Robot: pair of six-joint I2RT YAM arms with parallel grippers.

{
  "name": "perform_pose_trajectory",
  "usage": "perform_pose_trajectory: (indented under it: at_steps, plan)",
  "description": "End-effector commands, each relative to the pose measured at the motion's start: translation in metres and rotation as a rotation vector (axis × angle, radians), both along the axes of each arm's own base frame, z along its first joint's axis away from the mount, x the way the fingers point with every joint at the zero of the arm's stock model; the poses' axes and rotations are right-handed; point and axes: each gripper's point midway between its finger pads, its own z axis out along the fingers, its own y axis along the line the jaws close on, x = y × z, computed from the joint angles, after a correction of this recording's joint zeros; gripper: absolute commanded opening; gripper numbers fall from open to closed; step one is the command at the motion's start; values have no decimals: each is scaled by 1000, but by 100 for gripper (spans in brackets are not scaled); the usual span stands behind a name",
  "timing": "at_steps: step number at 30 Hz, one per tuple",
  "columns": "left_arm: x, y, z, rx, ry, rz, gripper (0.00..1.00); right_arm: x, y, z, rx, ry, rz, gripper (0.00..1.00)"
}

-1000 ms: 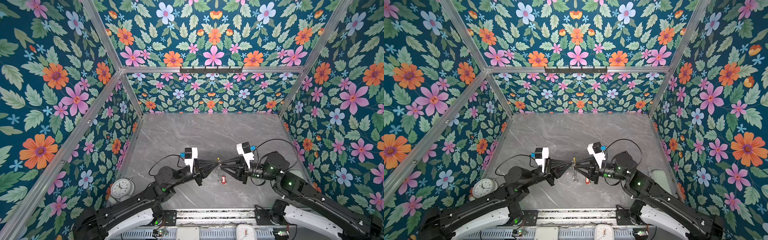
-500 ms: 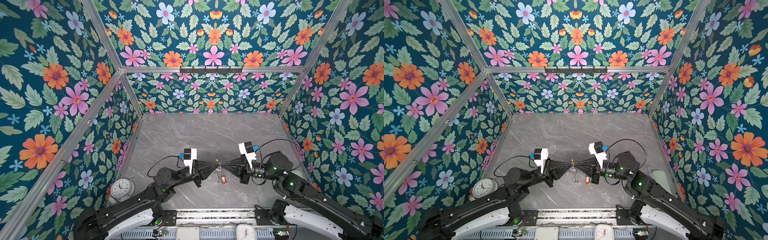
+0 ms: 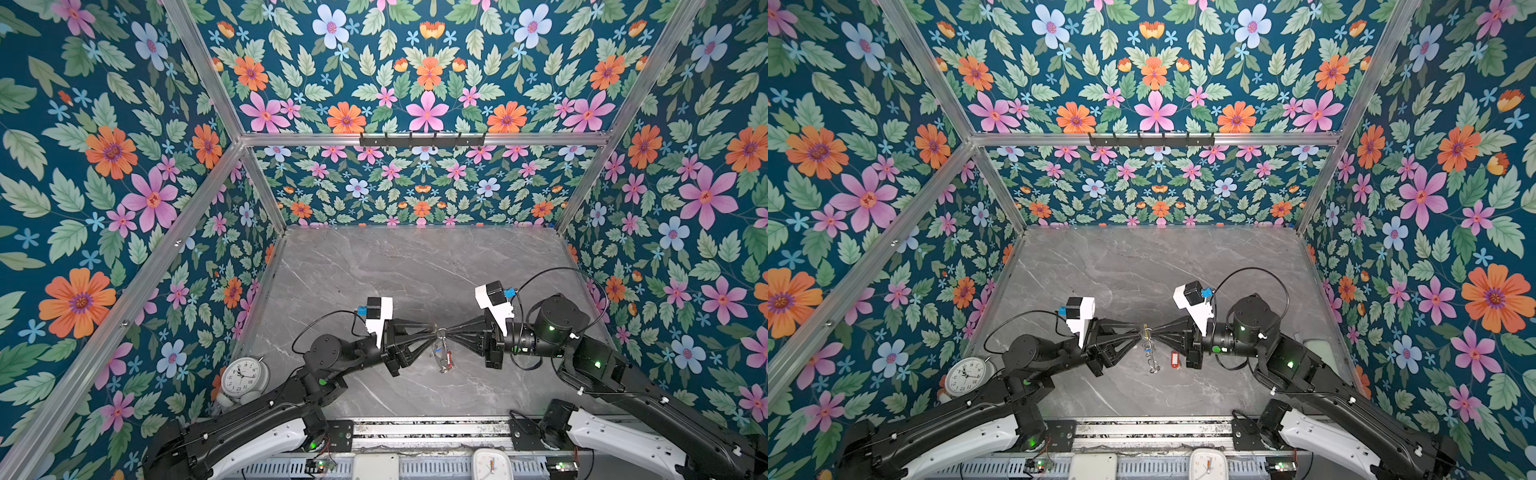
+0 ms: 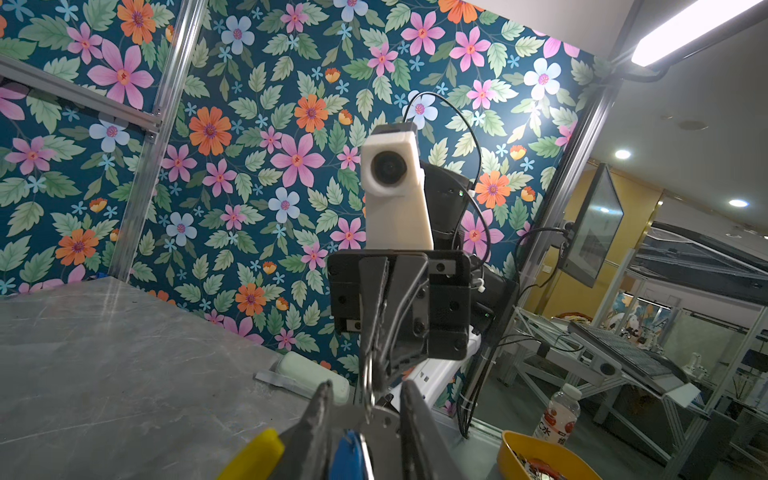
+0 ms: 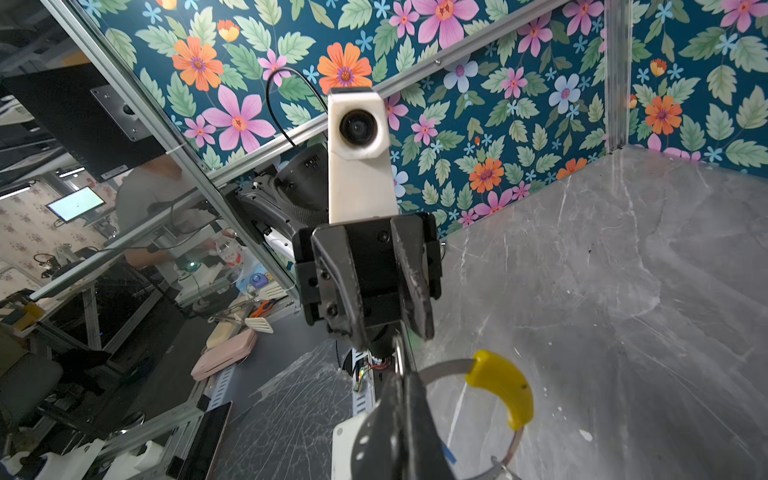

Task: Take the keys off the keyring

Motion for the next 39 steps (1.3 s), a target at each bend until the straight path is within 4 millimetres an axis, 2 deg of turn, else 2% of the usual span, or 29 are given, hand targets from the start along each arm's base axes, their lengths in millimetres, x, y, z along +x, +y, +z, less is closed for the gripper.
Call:
perform_pose_trajectory:
  at_steps: [1, 8, 14, 28, 39]
  plan:
    - [-1, -2, -10, 73, 26, -10, 34, -7, -4, -15, -97, 3, 28, 0]
    - [-2, -6, -20, 197, 50, -14, 35, -9, -6, -18, -170, 7, 44, 0]
    - [-4, -11, -21, 266, 56, -40, 35, -10, -5, -18, -208, 14, 66, 0]
    - [-11, -21, -24, 342, 68, -117, 33, -12, -5, -22, -282, 21, 95, 0]
    - [-13, -28, -28, 372, 72, -152, 16, -10, -8, -25, -312, 13, 81, 0]
